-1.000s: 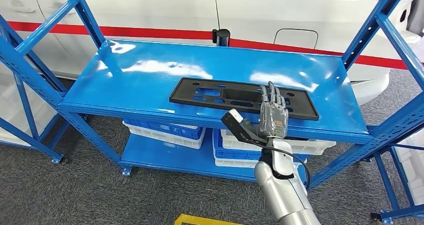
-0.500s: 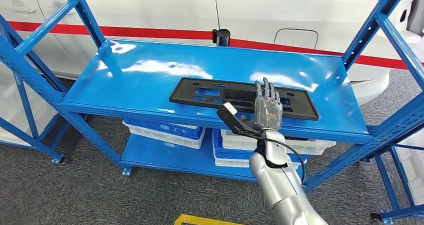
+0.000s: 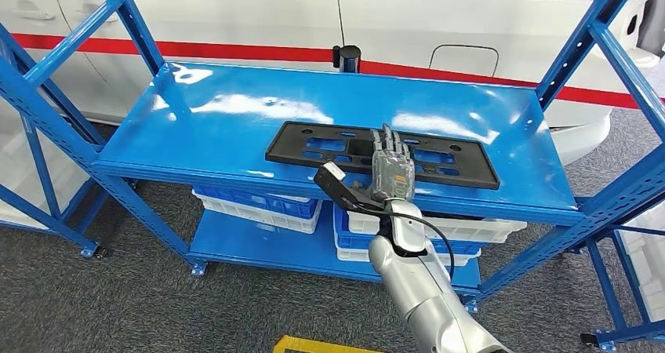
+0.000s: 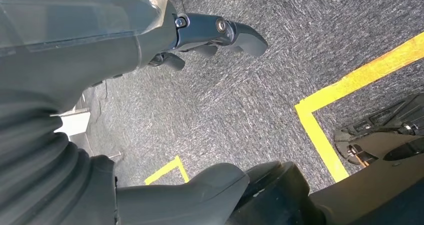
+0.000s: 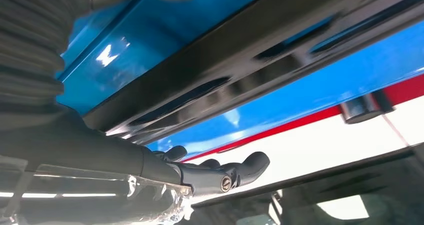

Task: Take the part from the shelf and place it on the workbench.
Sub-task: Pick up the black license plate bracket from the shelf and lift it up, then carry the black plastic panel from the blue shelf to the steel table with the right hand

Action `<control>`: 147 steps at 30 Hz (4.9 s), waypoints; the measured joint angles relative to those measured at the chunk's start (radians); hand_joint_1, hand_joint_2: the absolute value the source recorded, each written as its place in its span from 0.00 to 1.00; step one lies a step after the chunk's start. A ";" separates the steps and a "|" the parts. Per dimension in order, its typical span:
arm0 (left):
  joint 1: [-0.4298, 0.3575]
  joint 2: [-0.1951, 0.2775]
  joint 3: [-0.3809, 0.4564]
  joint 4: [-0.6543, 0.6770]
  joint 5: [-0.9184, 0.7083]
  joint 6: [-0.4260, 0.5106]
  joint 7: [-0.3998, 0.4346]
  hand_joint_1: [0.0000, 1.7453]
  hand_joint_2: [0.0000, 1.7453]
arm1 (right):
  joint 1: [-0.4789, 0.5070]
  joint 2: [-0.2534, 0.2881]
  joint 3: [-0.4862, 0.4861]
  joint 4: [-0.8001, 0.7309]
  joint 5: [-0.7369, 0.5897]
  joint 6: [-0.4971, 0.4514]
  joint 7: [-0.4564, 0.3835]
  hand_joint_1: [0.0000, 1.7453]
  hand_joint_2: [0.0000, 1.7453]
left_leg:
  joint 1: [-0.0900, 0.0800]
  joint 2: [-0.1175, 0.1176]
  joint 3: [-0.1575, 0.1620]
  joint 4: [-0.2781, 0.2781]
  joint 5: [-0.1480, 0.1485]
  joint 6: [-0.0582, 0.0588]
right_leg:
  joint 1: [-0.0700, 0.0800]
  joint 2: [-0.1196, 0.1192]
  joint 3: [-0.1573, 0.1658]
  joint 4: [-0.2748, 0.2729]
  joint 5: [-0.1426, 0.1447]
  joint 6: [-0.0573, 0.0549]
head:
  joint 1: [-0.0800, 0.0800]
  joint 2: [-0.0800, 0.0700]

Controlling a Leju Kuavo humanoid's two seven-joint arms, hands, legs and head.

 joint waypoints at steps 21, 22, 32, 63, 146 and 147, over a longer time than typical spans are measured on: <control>-0.001 -0.002 0.027 0.000 0.018 -0.008 -0.017 0.00 1.00 | -0.066 0.035 0.015 0.111 -0.019 0.005 -0.043 1.00 1.00 | 0.000 0.001 0.001 0.000 0.000 0.000 | 0.000 0.000 0.000 0.000 0.000 0.000 | 0.000 0.000; -0.001 -0.002 0.028 0.000 0.018 -0.014 -0.024 0.00 1.00 | -0.067 0.035 0.015 0.113 -0.020 0.003 -0.044 1.00 1.00 | 0.000 0.001 0.001 0.000 0.000 0.000 | 0.000 0.000 0.001 0.000 0.000 0.000 | 0.000 0.000; -0.003 -0.007 0.029 0.000 0.012 0.024 -0.051 0.00 1.00 | -0.065 0.032 0.015 0.115 -0.023 -0.043 -0.049 1.00 1.00 | 0.000 0.001 0.001 0.000 0.000 0.000 | 0.000 0.000 0.000 0.000 0.000 0.000 | 0.000 0.000; -0.012 -0.006 0.042 0.000 -0.012 0.037 -0.177 0.00 1.00 | 0.315 -0.061 -0.017 -0.734 -0.076 -0.199 -0.330 1.00 1.00 | -0.002 0.000 -0.010 0.009 -0.003 0.005 | -0.010 0.001 -0.005 -0.002 0.003 0.005 | 0.000 0.000; 0.004 0.010 0.155 0.001 0.103 0.083 -0.274 0.00 1.00 | 0.516 -0.117 -0.119 -1.025 -0.555 -0.201 -0.704 1.00 1.00 | 0.014 0.021 -0.158 0.204 -0.073 -0.035 | -0.006 -0.010 -0.028 0.002 0.027 -0.034 | -0.008 0.000; 0.004 0.011 0.159 0.001 0.104 0.084 -0.275 0.00 1.00 | 0.515 -0.118 -0.117 -1.020 -0.556 -0.201 -0.704 1.00 1.00 | 0.016 0.021 -0.174 0.262 -0.102 -0.039 | -0.005 -0.011 -0.036 0.002 0.033 -0.034 | -0.008 0.000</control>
